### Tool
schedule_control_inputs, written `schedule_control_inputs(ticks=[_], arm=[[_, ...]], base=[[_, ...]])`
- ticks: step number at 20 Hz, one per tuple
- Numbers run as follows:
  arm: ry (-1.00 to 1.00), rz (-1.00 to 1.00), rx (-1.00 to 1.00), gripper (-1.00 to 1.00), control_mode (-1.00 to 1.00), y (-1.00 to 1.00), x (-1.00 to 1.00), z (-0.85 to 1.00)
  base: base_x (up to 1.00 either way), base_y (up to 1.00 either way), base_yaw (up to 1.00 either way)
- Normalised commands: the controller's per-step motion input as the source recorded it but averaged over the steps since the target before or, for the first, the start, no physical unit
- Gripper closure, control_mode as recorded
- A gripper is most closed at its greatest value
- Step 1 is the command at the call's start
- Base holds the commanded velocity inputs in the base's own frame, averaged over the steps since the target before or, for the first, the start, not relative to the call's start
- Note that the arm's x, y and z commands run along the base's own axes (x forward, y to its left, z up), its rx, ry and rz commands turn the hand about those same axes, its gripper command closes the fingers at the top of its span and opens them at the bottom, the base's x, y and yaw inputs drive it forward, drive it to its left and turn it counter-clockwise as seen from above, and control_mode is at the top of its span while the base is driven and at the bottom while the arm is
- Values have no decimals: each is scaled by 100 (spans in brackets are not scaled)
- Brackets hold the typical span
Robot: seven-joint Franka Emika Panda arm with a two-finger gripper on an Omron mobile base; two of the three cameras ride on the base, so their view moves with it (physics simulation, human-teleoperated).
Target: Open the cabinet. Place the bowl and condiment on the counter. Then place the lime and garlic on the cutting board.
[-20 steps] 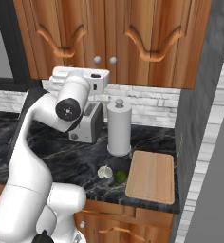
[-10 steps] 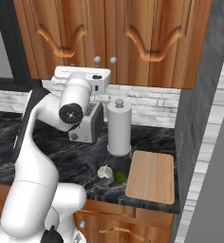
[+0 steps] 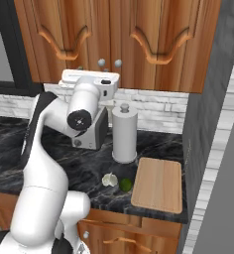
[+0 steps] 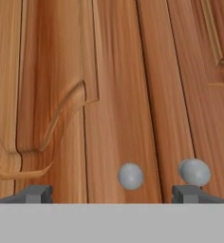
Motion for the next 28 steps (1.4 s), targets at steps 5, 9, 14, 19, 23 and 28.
schedule_control_inputs(ticks=[5,9,14,19,23,28], arm=[[0,0,0,-100,-100,0,3,0],[0,0,0,-100,-100,0,18,0],[0,0,0,-100,-100,-1,20,0],[-1,0,0,-100,-100,-6,21,0],[0,0,0,-100,-100,-4,25,0],[0,0,0,-100,-100,-2,25,0]], base=[[0,0,0],[0,0,0],[0,0,0],[0,0,0],[0,0,0],[0,0,0]])
